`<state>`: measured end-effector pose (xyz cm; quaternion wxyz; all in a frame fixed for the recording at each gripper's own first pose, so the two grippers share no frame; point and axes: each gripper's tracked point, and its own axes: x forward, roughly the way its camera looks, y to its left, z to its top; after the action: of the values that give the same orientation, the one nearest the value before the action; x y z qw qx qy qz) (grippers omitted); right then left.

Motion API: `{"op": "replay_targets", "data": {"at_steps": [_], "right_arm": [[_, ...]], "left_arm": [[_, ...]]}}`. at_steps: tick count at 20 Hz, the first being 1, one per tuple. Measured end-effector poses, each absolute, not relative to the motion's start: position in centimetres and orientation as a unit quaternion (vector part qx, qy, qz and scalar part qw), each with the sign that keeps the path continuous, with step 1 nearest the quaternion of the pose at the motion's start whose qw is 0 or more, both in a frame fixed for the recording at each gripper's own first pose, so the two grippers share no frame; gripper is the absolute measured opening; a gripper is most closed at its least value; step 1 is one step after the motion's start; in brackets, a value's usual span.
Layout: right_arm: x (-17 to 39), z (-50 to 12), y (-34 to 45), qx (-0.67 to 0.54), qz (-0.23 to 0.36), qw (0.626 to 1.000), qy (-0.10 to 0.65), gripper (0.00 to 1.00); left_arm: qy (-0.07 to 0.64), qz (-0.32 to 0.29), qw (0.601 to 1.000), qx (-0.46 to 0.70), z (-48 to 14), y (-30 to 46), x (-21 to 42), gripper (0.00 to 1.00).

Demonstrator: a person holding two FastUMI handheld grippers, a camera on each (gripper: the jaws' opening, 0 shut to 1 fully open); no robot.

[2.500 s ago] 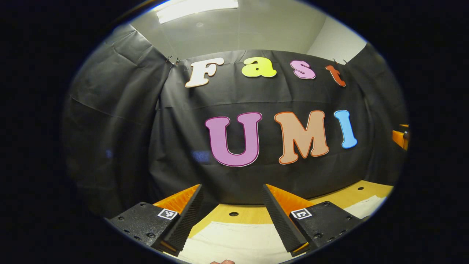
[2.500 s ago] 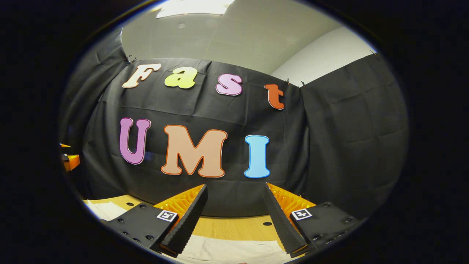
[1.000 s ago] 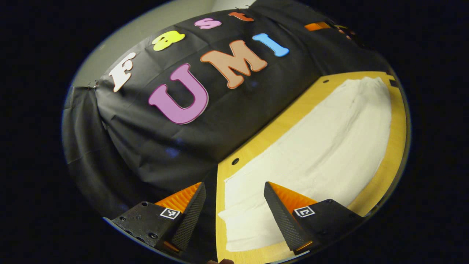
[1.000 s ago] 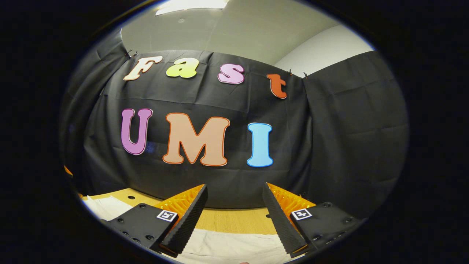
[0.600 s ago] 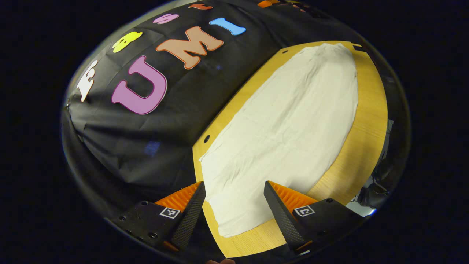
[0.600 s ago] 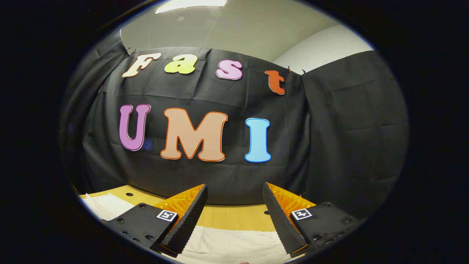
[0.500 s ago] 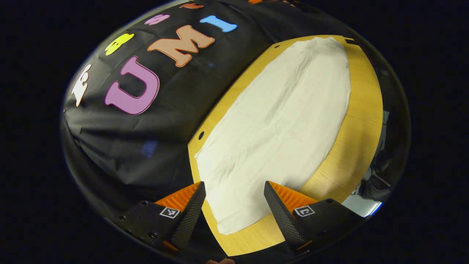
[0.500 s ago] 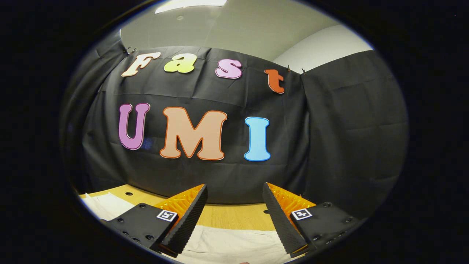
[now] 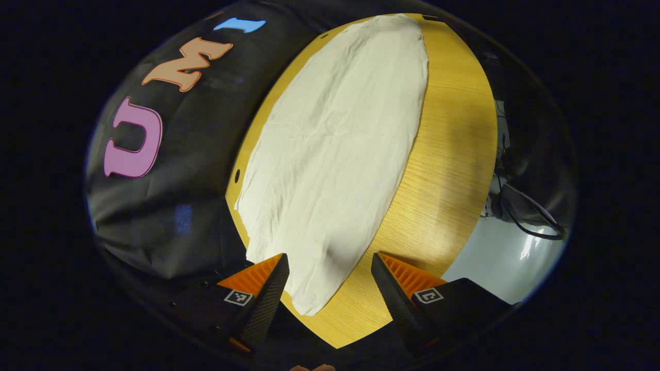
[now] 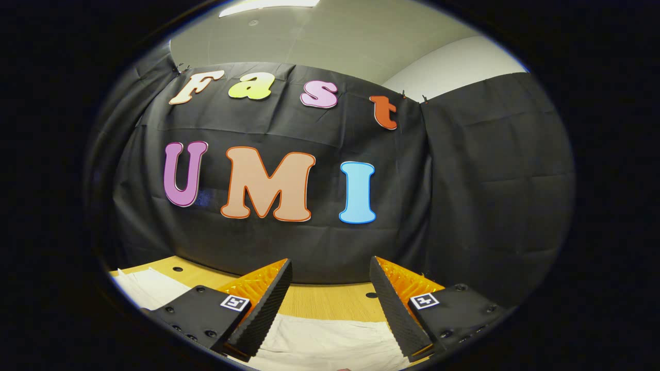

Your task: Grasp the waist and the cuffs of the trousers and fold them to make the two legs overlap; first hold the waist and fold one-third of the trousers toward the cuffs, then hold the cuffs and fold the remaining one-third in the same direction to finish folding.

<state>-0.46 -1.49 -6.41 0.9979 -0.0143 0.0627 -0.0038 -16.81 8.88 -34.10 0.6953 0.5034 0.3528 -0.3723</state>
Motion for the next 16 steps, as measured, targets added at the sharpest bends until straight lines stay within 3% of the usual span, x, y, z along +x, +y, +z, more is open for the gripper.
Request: {"op": "replay_targets", "data": {"at_steps": [5, 16], "right_arm": [[-0.8, -6.2, -2.1, -0.024, -0.012, 0.998, 0.058, 0.97], [-1.8, -6.8, -2.1, -0.033, -0.029, 0.997, 0.067, 0.98]], "left_arm": [[0.351, -0.400, 0.669, 0.519, -34.9, 8.3, -16.5, 0.89], [0.327, -0.420, 0.652, 0.540, -35.6, 7.4, -13.3, 0.88]]}}
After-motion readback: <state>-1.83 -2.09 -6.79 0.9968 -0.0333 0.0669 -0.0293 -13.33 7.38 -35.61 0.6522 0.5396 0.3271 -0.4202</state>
